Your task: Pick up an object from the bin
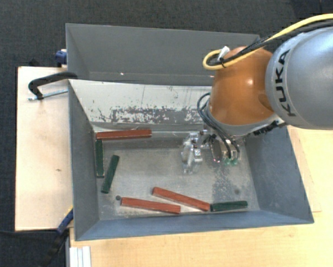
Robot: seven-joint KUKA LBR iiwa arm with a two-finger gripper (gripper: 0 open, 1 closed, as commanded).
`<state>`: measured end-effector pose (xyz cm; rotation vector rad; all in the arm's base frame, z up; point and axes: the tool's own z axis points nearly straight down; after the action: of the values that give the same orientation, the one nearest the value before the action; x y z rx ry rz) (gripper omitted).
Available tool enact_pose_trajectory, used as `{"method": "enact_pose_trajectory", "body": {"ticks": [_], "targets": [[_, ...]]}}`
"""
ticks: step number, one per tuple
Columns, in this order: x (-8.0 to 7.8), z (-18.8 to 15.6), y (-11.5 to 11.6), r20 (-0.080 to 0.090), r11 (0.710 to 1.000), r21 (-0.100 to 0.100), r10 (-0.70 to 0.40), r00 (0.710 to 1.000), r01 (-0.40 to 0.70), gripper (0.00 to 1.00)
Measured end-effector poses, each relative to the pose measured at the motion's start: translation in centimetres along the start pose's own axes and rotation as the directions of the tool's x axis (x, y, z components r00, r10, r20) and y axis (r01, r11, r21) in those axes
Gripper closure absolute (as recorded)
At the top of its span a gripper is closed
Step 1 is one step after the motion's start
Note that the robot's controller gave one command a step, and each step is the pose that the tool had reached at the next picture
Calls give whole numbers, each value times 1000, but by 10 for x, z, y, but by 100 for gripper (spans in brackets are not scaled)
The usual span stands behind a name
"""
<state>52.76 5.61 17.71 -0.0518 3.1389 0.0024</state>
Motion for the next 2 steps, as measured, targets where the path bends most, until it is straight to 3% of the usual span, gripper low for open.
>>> {"method": "enact_pose_trajectory", "body": {"ticks": [1, 2], "targets": [[-4, -14, 1, 3, 1000, 0, 2, 1000, -2, 100], [-31, 44, -40, -2, 983, 2, -182, 983, 182, 0]]}}
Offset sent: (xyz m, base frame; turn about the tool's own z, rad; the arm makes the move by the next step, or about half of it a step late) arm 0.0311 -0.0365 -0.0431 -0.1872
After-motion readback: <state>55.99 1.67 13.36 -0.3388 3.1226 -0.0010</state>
